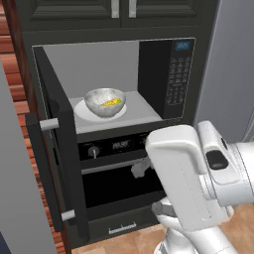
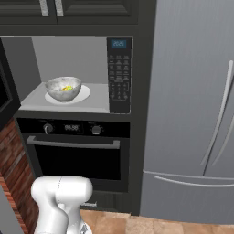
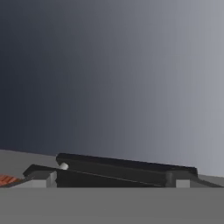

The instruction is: Pick the corn from the sink and place it in the bowl. Then pick the bowl and place it in the microwave. Then close the microwave door and press the start button.

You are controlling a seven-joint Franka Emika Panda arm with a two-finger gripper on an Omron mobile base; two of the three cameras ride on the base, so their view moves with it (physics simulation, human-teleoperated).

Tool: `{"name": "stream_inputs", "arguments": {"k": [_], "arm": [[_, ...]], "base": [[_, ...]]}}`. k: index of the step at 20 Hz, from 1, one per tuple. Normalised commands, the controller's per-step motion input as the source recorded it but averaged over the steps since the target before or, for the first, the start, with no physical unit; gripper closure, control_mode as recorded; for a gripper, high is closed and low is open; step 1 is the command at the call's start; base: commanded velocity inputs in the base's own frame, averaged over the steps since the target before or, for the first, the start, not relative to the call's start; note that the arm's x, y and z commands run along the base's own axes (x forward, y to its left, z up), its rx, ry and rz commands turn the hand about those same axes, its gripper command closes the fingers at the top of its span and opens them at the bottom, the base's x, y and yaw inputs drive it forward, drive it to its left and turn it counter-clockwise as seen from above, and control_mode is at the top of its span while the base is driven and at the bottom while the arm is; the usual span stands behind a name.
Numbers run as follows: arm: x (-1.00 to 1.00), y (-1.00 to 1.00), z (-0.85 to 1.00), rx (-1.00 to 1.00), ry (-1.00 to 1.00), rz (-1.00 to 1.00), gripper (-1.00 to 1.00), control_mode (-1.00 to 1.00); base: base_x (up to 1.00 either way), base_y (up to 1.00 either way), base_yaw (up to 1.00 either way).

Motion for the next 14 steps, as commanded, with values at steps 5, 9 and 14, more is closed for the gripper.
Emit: {"name": "stream_inputs", "arguments": {"k": [5, 9, 14], "arm": [[-0.01, 0.74, -0.34, -0.13, 0.0, -0.18, -1.0, -1.0], [0.0, 0.8, -0.22, -0.15, 0.0, -0.31, -1.0, -1.0], [0.34, 0.74, -0.18, -0.2, -0.02, -0.44, -1.0, -1.0]], "base": [[0.0, 0.0, 0.0], [0.0, 0.0, 0.0], [0.0, 0.0, 0.0]]}}
